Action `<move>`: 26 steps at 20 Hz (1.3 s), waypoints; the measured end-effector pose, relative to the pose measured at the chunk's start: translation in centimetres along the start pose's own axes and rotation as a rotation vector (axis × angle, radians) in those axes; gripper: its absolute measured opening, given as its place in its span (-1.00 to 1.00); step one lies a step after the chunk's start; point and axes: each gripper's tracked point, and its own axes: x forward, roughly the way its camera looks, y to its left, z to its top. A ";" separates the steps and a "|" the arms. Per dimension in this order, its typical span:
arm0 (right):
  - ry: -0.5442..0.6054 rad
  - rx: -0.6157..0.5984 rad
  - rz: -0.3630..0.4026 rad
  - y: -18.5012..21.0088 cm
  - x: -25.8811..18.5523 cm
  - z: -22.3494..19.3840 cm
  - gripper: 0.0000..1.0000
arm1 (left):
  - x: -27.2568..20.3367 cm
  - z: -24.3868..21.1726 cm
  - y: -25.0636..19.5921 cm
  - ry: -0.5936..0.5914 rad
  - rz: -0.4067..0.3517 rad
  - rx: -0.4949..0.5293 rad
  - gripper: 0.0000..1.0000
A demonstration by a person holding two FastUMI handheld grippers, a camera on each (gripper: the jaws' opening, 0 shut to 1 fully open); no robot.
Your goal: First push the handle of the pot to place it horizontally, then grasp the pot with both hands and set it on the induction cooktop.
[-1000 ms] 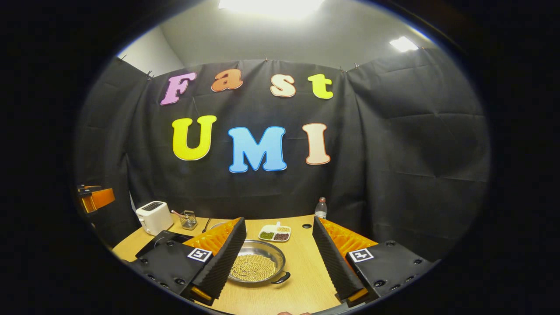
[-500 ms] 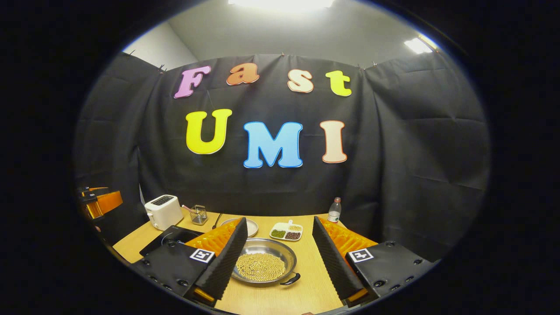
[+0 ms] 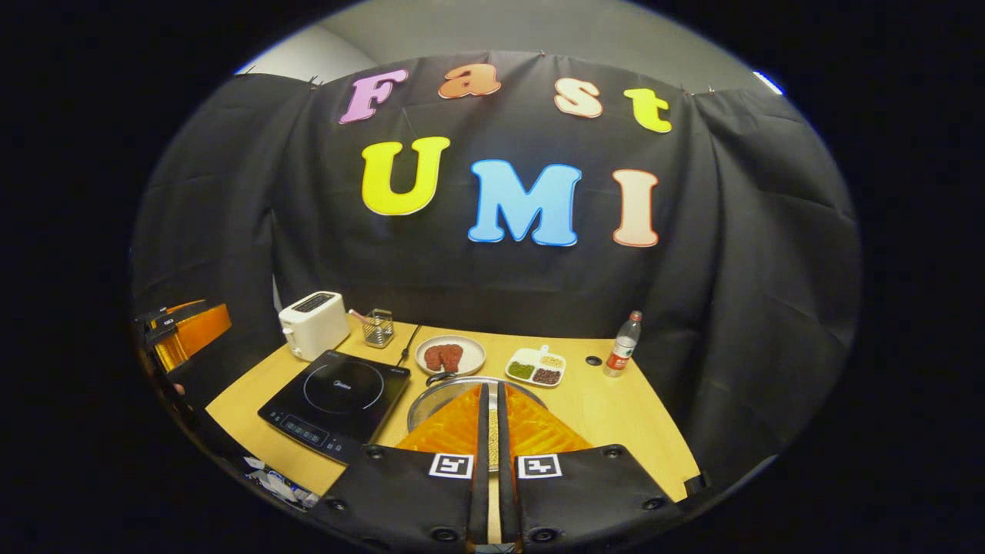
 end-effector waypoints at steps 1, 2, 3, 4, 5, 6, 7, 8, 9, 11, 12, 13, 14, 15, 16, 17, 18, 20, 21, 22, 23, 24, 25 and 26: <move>0.025 -0.006 0.028 0.8 0.3 -0.5 -0.86 | 0.0 -0.1 0.2 0.003 -0.001 0.002 0.80; 0.059 -0.006 0.041 1.0 0.5 -1.2 -0.89 | 0.0 -0.3 0.4 0.005 0.000 0.003 0.80; 0.095 -0.002 0.063 1.5 1.0 -1.9 -0.92 | 0.0 -0.7 0.7 0.010 0.006 0.001 0.80; 0.119 0.009 0.086 2.2 1.1 -2.5 -0.96 | 0.0 -1.1 0.8 0.017 0.006 -0.003 0.83; 0.147 0.021 0.104 2.5 1.2 -3.0 -0.95 | 0.1 -1.4 0.9 0.025 0.008 -0.003 0.86; 0.178 0.034 0.120 2.7 2.1 -4.0 -0.95 | 0.1 -1.8 1.0 0.036 0.014 -0.003 0.92; 0.194 0.049 0.143 2.4 -0.2 -4.9 -0.95 | 0.2 -2.1 1.1 0.045 0.020 -0.004 0.92; 0.219 0.059 0.162 3.1 2.4 -4.8 -0.96 | 0.4 -2.3 1.1 0.051 0.022 -0.006 0.93; 0.237 0.064 0.169 2.9 1.9 -5.0 -0.96 | 0.7 -2.3 0.8 0.056 0.020 -0.008 0.87; 0.287 0.082 0.191 3.0 2.2 -6.4 -0.96 | 1.1 -2.4 0.5 0.068 0.017 0.003 0.80; 0.322 0.091 0.196 2.8 2.5 -7.3 -0.96 | 1.2 -2.5 0.2 0.073 0.016 0.014 0.80; 0.345 0.098 0.194 2.3 3.0 -8.0 -0.96 | 1.4 -2.4 0.0 0.076 0.015 0.027 0.86; 0.375 0.103 0.202 2.2 3.5 -8.8 -0.96 | 1.5 -2.3 -0.3 0.077 0.016 0.039 0.86; 0.409 0.101 0.211 2.1 3.9 -9.7 -0.96 | 1.6 -2.1 -0.6 0.081 0.021 0.051 0.86; 0.435 0.096 0.217 1.9 4.2 -10.8 -0.96 | 1.8 -2.2 -0.9 0.086 0.028 0.058 0.80; 0.461 0.089 0.224 1.5 4.5 -11.5 -0.96 | 2.0 -2.3 -1.1 0.095 0.034 0.062 0.86; 0.485 0.086 0.231 1.3 4.9 -12.2 -0.96 | 2.1 -2.7 -1.3 0.106 0.043 0.068 0.80; 0.542 0.095 0.244 0.9 5.6 -13.9 -0.96 | 2.4 -2.9 -1.9 0.118 0.059 0.083 0.80; 0.570 0.100 0.251 0.7 6.0 -14.7 -0.96 | 2.4 -3.2 -2.3 0.129 0.064 0.083 0.80; 0.592 0.106 0.261 0.6 6.3 -15.3 -0.96 | 2.4 -3.5 -2.8 0.139 0.069 0.075 0.87; 0.615 0.105 0.272 0.4 6.6 -16.0 -0.96 | 2.3 -3.8 -3.0 0.148 0.076 0.066 0.87; 0.641 0.096 0.278 0.2 6.9 -16.9 -0.96 | 2.4 -4.2 -3.5 0.157 0.085 0.059 0.80; 0.667 0.084 0.283 -0.2 7.3 -17.9 -0.96 | 2.6 -4.4 -4.2 0.168 0.095 0.056 0.80; 0.693 0.080 0.289 -0.4 7.7 -18.8 -1.00 | 2.8 -4.4 -4.7 0.177 0.104 0.055 0.80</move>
